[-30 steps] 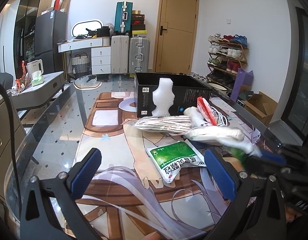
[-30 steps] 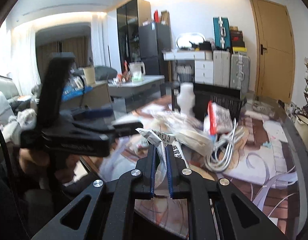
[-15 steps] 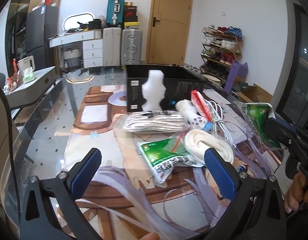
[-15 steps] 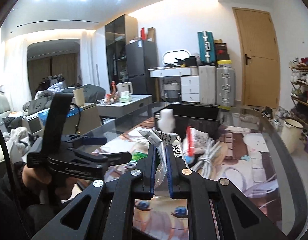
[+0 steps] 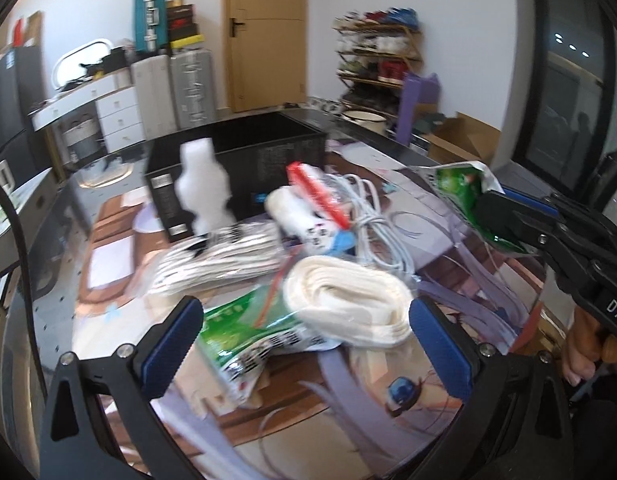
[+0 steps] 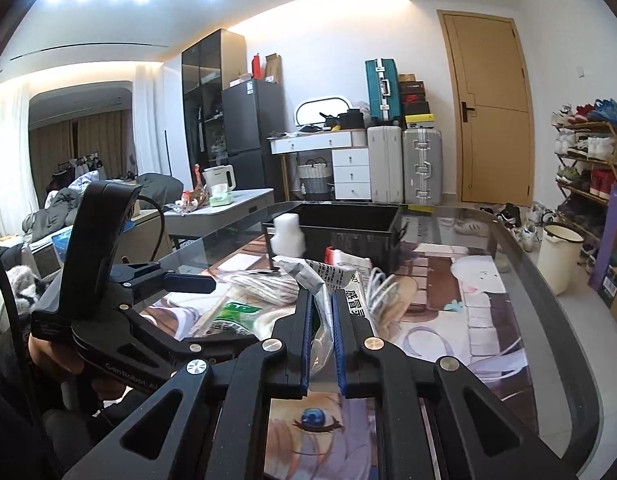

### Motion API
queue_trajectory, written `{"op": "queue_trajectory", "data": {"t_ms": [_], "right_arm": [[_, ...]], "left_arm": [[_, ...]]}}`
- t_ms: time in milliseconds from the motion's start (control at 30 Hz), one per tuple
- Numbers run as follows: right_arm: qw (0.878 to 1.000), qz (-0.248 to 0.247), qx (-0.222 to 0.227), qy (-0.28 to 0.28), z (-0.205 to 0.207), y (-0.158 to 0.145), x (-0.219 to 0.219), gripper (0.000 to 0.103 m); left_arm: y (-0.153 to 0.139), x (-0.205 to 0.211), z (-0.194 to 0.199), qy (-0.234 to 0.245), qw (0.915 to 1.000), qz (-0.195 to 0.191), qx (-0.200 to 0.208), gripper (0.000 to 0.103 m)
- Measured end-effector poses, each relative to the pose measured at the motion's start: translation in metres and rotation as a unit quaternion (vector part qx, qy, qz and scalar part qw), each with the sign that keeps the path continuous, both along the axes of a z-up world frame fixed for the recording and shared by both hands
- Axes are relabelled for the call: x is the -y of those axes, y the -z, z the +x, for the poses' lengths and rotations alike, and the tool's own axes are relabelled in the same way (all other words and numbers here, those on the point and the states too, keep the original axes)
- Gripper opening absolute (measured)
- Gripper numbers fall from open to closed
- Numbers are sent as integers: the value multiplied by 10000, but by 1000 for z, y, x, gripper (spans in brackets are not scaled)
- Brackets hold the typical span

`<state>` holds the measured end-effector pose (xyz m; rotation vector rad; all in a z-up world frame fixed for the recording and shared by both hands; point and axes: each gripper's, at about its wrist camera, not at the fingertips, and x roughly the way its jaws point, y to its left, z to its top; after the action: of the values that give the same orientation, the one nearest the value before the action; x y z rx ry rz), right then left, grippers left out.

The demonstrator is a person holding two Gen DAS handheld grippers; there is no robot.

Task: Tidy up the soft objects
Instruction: 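Lift the white packet with the right tool while the left tool moves toward the bagged white strap coil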

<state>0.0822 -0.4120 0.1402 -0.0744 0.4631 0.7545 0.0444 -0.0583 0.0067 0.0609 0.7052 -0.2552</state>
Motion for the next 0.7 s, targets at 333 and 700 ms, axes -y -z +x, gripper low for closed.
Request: {"op": "queue_trajectory", "data": {"t_ms": [333,700], "right_arm": [[9999,5,-93,144,7,3,7,10],[9998,12,-116,130,7,4,7,10]], "left_arm": [[10,25,22,491,9970,330,-492,103],[18,34,26,509,9960,427,-596,83]]}}
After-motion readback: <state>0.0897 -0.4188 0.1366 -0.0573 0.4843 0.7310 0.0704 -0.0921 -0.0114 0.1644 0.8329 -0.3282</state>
